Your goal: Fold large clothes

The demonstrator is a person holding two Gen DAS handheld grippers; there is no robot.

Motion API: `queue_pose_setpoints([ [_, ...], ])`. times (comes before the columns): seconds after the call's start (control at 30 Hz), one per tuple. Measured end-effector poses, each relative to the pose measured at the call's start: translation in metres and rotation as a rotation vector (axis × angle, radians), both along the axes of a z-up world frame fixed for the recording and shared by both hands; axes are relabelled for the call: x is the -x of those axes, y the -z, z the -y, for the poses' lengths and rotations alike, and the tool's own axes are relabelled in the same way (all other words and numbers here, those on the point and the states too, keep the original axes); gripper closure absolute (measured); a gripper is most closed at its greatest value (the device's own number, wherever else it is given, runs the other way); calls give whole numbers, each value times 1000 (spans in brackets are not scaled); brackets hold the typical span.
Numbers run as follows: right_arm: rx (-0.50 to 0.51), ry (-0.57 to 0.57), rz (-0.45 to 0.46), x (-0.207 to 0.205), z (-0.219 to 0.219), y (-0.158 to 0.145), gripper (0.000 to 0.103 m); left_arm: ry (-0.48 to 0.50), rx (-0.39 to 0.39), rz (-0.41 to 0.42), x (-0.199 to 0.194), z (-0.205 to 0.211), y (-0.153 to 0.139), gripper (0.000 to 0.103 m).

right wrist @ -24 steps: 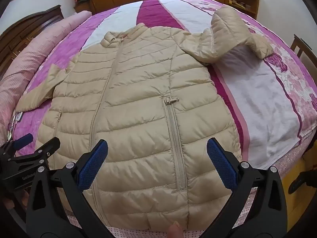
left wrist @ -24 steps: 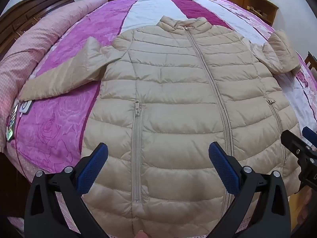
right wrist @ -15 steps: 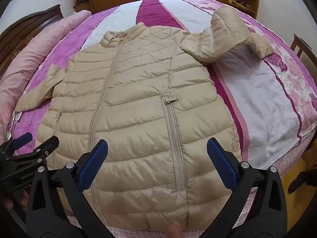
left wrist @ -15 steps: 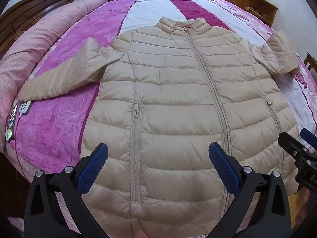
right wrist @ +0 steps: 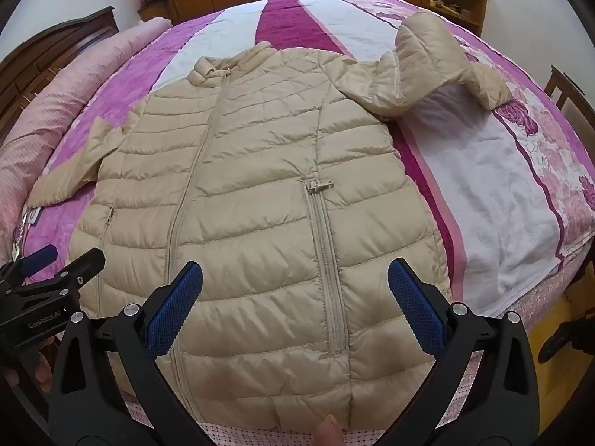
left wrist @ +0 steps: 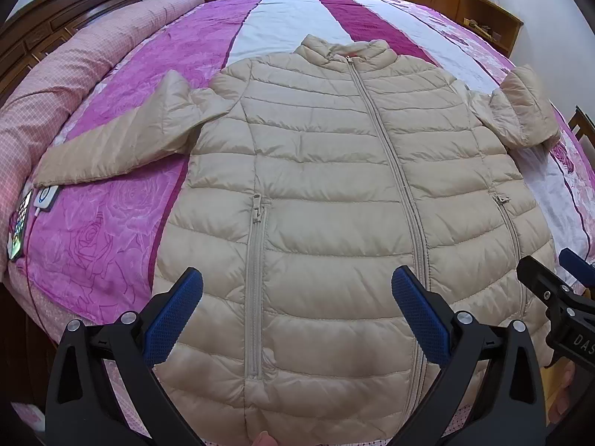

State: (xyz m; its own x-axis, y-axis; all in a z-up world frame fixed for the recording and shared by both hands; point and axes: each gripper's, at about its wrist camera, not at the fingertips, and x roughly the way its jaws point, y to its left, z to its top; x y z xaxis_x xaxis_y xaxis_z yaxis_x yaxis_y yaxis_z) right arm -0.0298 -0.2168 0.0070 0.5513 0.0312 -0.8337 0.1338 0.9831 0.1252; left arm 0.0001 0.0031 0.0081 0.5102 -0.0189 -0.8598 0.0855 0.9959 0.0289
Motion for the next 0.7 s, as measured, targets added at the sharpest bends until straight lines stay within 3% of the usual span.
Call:
queue_pose_setpoints([
  [0.7, -2, 0, -4, 0, 1, 0, 3, 4, -12, 3, 1, -1, -1, 5],
])
